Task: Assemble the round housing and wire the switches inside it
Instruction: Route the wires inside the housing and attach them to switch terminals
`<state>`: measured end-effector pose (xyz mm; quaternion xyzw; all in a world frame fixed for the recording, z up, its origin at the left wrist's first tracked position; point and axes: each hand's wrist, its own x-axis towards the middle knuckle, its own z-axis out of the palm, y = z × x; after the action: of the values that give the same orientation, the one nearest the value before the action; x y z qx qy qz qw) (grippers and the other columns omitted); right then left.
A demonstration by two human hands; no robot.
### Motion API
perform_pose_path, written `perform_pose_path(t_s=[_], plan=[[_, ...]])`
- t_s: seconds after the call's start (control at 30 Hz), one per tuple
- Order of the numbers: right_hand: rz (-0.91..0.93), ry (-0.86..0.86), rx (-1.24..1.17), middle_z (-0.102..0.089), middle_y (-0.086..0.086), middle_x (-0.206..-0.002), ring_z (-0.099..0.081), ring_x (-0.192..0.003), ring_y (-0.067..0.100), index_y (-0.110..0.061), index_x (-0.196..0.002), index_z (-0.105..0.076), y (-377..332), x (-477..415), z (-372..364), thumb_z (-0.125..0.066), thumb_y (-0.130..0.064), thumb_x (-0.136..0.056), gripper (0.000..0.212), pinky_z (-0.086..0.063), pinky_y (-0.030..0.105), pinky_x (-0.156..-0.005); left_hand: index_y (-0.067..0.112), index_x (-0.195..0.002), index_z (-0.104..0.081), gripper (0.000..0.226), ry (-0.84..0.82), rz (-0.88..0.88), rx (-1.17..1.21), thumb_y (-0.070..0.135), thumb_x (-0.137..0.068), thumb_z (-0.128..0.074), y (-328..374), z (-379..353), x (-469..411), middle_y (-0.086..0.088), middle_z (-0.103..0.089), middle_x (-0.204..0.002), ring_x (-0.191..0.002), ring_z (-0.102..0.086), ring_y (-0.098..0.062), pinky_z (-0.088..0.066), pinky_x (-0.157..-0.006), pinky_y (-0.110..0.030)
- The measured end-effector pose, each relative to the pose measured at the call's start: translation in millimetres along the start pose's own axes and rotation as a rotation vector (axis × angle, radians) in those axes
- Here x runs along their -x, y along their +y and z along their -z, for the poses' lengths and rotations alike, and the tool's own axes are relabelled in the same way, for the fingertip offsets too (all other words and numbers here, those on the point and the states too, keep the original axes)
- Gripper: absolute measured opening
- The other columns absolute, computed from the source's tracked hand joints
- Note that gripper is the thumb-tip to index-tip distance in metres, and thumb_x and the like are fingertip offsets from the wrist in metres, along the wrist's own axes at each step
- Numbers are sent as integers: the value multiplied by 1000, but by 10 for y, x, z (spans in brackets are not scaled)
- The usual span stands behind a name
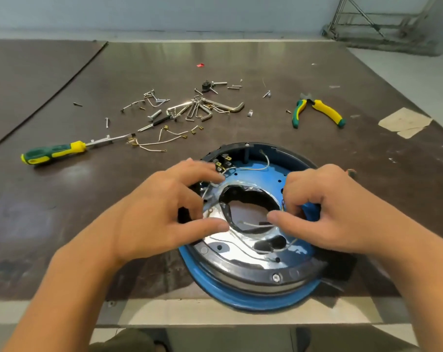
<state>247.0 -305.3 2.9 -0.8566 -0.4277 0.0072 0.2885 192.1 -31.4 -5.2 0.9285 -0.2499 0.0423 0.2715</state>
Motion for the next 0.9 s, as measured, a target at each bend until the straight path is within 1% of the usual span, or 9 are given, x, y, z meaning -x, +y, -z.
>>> perform_pose_path(t_s=[0.1, 0.3, 0.37, 0.43, 0.53, 0.6, 0.7, 0.8, 0.9], plan=[[-74, -44, 25, -57, 4, -56, -55, -56, 20, -17, -53, -59, -8, -18, -15, -58, -51, -86, 47, -44, 41, -59, 29, -55, -64, 48, 41, 48, -12, 70, -79, -60, 5, 25, 9, 21, -44, -139, -136, -37, -1, -41, -104, -34], [-201, 36, 66, -49, -5, -50, -50, -53, 15, -21, -55, -53, -61, -80, -87, -60, -45, -89, 42, -44, 39, -55, 30, -58, -61, 56, -3, 197, -125, 79, -79, -46, 55, 60, 25, 16, -28, -155, -143, -21, 0, -29, -107, -30], [-245, 61, 129, -45, -2, -48, -46, -51, 16, -17, -54, -47, -98, -111, -149, -61, -42, -90, 46, -37, 34, -52, 30, -69, -64, 60, -76, 262, -159, 76, -90, -32, 90, 40, 26, 13, -16, -161, -146, -13, -2, -27, -113, -31], [-275, 98, 198, -45, -3, -48, -46, -52, 14, -17, -54, -45, -152, -131, -210, -61, -41, -90, 47, -29, 29, -50, 28, -80, -62, 60, -136, 392, -147, 73, -88, -21, 152, -14, 6, 17, 0, -163, -147, -14, -7, -28, -115, -36], [-309, 126, 256, -47, -6, -51, -46, -55, 8, -20, -55, -46, -209, -143, -243, -60, -42, -91, 44, -26, 24, -50, 26, -88, -53, 39, -106, 581, -140, 53, -98, -26, 253, -145, -35, 5, 14, -164, -145, -18, -19, -29, -111, -38], [-307, 128, 238, -48, -6, -51, -47, -54, 9, -20, -55, -47, -210, -145, -239, -60, -39, -92, 43, -27, 26, -49, 22, -93, -48, 26, -58, 642, -174, 39, -101, -31, 304, -213, -63, -3, 15, -164, -141, -24, -24, -33, -103, -37], [-291, 123, 215, -48, -4, -50, -48, -53, 11, -19, -55, -46, -214, -135, -247, -60, -37, -93, 44, -31, 30, -51, 20, -94, -40, 13, -42, 587, -219, 31, -99, -34, 329, -242, -135, -4, 12, -164, -133, -30, -27, -33, -101, -37], [-306, 138, 203, -49, -4, -51, -50, -53, 14, -21, -57, -47, -261, -112, -283, -58, -40, -93, 43, -42, 35, -51, 12, -118, -52, 26, -59, 495, -202, 23, -98, -38, 236, -174, -237, 1, -2, -163, -141, -26, -27, -29, -111, -39], [-350, 206, 178, -50, -5, -53, -51, -53, 13, -23, -58, -49, -312, -72, -341, -57, -42, -94, 41, -47, 38, -53, 12, -122, -57, 31, -60, 441, -155, 16, -96, -41, 159, -103, -302, 3, -8, -163, -145, -24, -24, -29, -116, -39]])
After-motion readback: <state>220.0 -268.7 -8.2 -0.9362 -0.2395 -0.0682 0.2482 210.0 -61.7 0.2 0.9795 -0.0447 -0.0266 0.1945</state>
